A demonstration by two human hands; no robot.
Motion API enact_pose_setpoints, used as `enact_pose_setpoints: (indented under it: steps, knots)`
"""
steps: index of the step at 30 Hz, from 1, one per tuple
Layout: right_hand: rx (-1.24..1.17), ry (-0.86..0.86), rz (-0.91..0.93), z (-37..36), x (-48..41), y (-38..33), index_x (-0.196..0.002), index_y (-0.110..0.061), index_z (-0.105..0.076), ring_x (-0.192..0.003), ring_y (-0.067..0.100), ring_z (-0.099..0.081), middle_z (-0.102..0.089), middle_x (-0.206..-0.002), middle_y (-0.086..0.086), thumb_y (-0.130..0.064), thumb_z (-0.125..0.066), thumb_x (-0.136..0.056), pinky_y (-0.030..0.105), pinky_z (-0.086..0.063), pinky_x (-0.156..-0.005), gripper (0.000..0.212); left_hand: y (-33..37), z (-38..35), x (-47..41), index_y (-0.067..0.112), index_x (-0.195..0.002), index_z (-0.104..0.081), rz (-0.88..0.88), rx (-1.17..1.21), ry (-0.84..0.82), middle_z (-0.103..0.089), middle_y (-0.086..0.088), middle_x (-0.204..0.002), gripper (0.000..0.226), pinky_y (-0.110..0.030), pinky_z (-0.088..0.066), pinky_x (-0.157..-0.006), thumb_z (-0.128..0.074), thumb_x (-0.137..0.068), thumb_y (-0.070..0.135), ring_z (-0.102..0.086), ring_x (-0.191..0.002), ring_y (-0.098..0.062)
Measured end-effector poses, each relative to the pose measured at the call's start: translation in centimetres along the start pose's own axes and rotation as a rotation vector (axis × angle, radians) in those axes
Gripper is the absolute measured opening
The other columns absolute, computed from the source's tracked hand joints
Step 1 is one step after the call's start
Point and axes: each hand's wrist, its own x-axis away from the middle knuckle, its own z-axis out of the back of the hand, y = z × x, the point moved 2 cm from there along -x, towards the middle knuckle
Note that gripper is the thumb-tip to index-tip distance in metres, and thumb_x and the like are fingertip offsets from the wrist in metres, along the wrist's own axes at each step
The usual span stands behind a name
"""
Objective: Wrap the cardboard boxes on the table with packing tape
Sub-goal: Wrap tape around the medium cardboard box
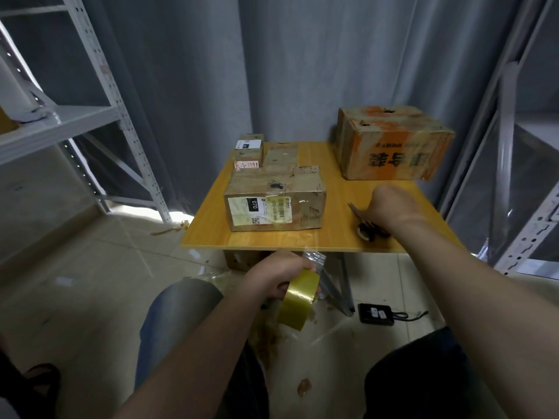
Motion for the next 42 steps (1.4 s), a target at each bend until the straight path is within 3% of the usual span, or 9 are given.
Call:
enact_pose_setpoints:
  steps: [3, 8, 13, 18, 25, 31, 33, 39, 42]
  knots:
    - [-0.192, 0.215, 0.269, 1.7, 0.2, -5.0, -0.084, -0.022, -0.067, -0.07, 0.014, -0.057, -0.061, -0.079, -0.003, -0.047, -0.066, -0.098, 0.028, -0.039, -0.056, 0.029, 0.1, 0.2, -0.3, 0.011, -0.122, -0.068, -0.011, -0.014, 0.0, -0.081, -0.01, -0.096, 0.026, -0.034, -0.06, -0.071, -0.063, -0.101, 0.027, -0.079, -0.086, -0.023]
    - [-0.279, 0.361, 0.714, 2.4, 1.6, -15.7, -0.106, -0.025, -0.073, -0.101, 0.018, -0.058, -0.067, -0.107, -0.005, -0.056, -0.043, -0.105, 0.034, -0.044, -0.079, 0.043, 0.2, 0.6, -0.4, 0.011, -0.121, -0.071, -0.055, 0.036, -0.012, -0.08, -0.007, -0.089, 0.028, -0.024, -0.057, -0.055, -0.068, -0.098, 0.028, -0.077, -0.07, -0.018]
    - [0.016, 0.407, 0.686, 0.1, 1.6, -20.4, -0.122, -0.02, -0.067, -0.117, 0.03, -0.061, -0.069, -0.123, 0.006, -0.065, -0.021, -0.106, 0.045, -0.051, -0.091, 0.066, 0.1, 0.8, -1.4, 0.013, -0.104, -0.075, -0.08, -0.068, 0.021, -0.075, -0.014, -0.11, 0.025, -0.045, -0.057, -0.099, -0.069, -0.096, 0.035, -0.071, -0.104, -0.031]
    - [0.142, 0.502, 0.815, -1.5, 1.9, -20.0, -0.118, -0.02, -0.062, -0.101, 0.026, -0.063, -0.068, -0.113, 0.001, -0.072, -0.01, -0.101, 0.043, -0.055, -0.071, 0.075, -0.2, 0.7, -2.5, 0.012, -0.113, -0.076, -0.101, -0.114, -0.007, -0.073, -0.016, -0.117, 0.031, -0.054, -0.054, -0.105, -0.067, -0.095, 0.037, -0.069, -0.112, -0.035]
    - [0.37, 0.742, 0.992, -3.9, 2.3, -18.8, -0.119, -0.014, -0.057, -0.1, 0.027, -0.059, -0.063, -0.117, 0.006, -0.076, -0.043, -0.094, 0.042, -0.047, -0.076, 0.069, -0.6, 0.1, -3.6, 0.01, -0.115, -0.076, -0.089, -0.158, -0.081, -0.074, -0.015, -0.117, 0.037, -0.054, -0.054, -0.104, -0.065, -0.094, 0.039, -0.069, -0.112, -0.034]
    - [0.407, 0.875, 1.105, -5.3, 2.5, -18.4, -0.133, -0.014, -0.045, -0.101, 0.027, -0.057, -0.059, -0.122, 0.009, -0.074, -0.058, -0.085, 0.041, -0.046, -0.077, 0.077, -1.2, 0.4, -3.0, 0.007, -0.125, -0.07, -0.03, -0.052, -0.179, -0.08, -0.014, -0.092, 0.033, -0.051, -0.057, -0.1, -0.062, -0.101, 0.029, -0.078, -0.089, -0.029]
    - [0.414, 0.885, 1.11, -5.6, 2.5, -18.3, -0.134, -0.015, -0.041, -0.099, 0.027, -0.055, -0.058, -0.122, 0.01, -0.074, -0.059, -0.084, 0.039, -0.044, -0.075, 0.08, -1.3, 0.6, -2.8, 0.007, -0.126, -0.068, -0.026, -0.043, -0.178, -0.079, -0.015, -0.091, 0.032, -0.051, -0.057, -0.099, -0.061, -0.103, 0.029, -0.077, -0.084, -0.028]
    - [0.434, 0.827, 1.133, -5.3, 2.9, -18.1, -0.134, -0.013, -0.04, -0.1, 0.027, -0.055, -0.057, -0.126, 0.012, -0.071, -0.054, -0.09, 0.039, -0.044, -0.076, 0.074, -0.8, 1.3, -1.8, 0.01, -0.127, -0.07, -0.041, -0.104, -0.077, -0.069, -0.022, -0.126, 0.036, -0.055, -0.049, -0.109, -0.067, -0.099, 0.032, -0.065, -0.119, -0.041]
    - [0.22, 0.676, 1.128, -4.3, 3.5, -18.2, -0.131, -0.009, -0.051, -0.101, 0.029, -0.055, -0.057, -0.124, 0.014, -0.067, -0.054, -0.093, 0.039, -0.047, -0.078, 0.069, -0.8, 1.7, -1.0, 0.011, -0.125, -0.071, -0.043, -0.138, -0.059, -0.074, -0.016, -0.119, 0.036, -0.05, -0.054, -0.104, -0.067, -0.097, 0.035, -0.07, -0.111, -0.033]
